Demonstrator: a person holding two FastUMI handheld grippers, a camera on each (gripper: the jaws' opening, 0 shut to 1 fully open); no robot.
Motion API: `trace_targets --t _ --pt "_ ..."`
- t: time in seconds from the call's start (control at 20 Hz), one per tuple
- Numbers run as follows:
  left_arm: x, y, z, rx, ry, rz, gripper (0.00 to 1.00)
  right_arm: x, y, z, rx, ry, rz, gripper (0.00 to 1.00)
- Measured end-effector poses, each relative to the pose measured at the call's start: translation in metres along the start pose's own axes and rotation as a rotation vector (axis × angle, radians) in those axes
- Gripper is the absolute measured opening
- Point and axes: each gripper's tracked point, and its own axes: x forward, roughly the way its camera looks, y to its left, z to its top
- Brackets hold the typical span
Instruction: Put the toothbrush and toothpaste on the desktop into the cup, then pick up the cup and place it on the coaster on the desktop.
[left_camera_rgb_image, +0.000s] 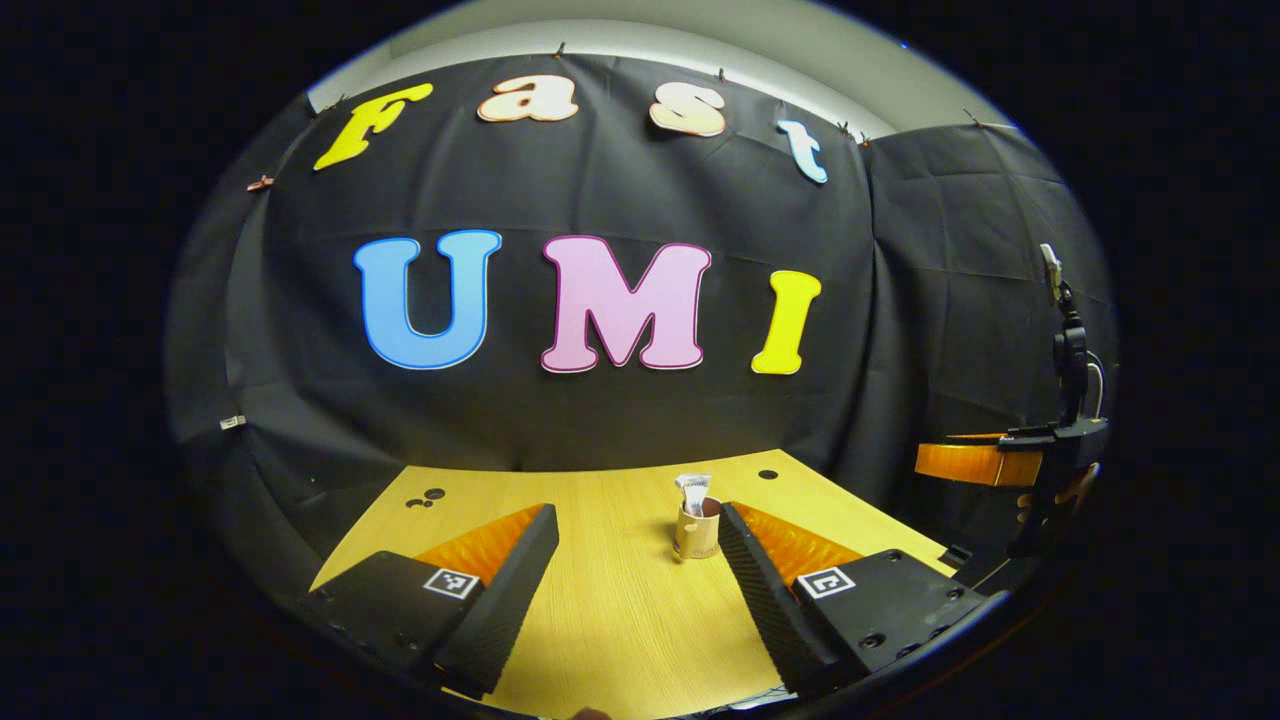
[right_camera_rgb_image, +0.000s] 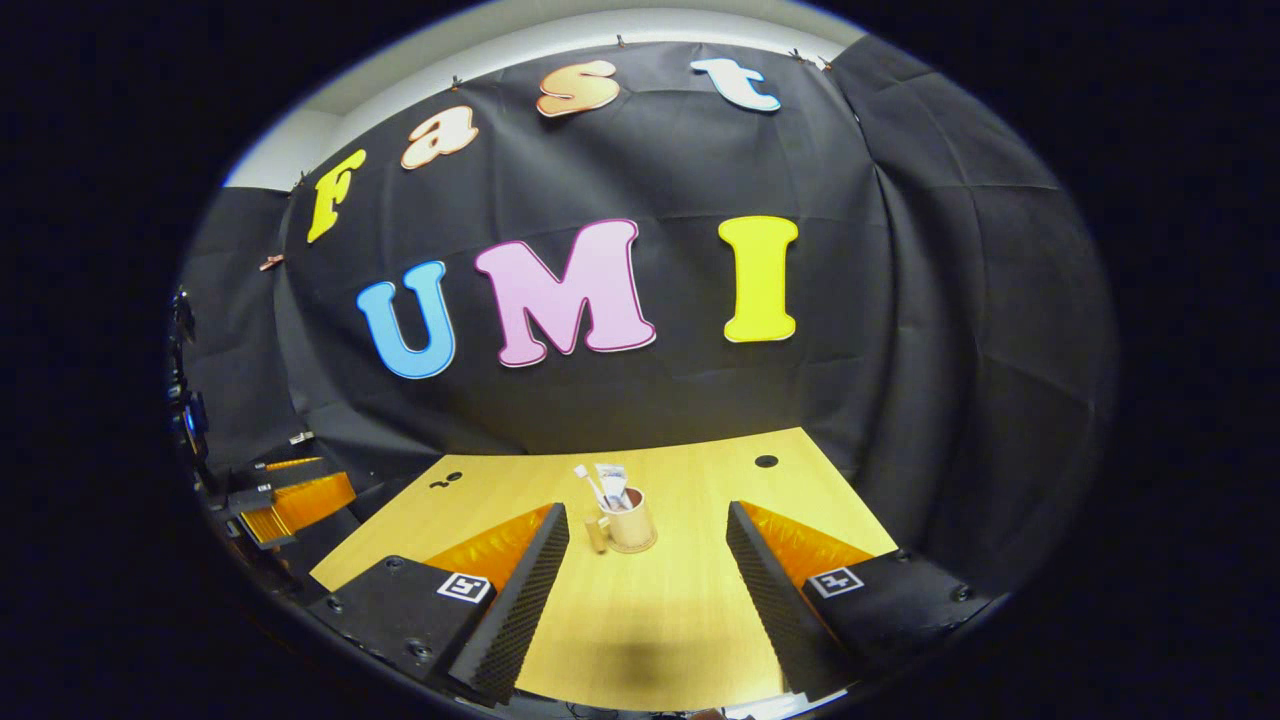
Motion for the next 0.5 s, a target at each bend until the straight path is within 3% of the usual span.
trace_targets --t 0.2,0.5 --pt "-0.051 -0.004 -0.013 -0.078 -0.042 0.012 0.99 -0.033 0.015 -0.012 -0.026 -0.023 -0.003 0.98" --pt "-0.089 0.002 -0.036 -0.082 -0.049 0.059 0.97 -0.061 0.028 -0.025 -0.029 -0.015 0.0 0.98"
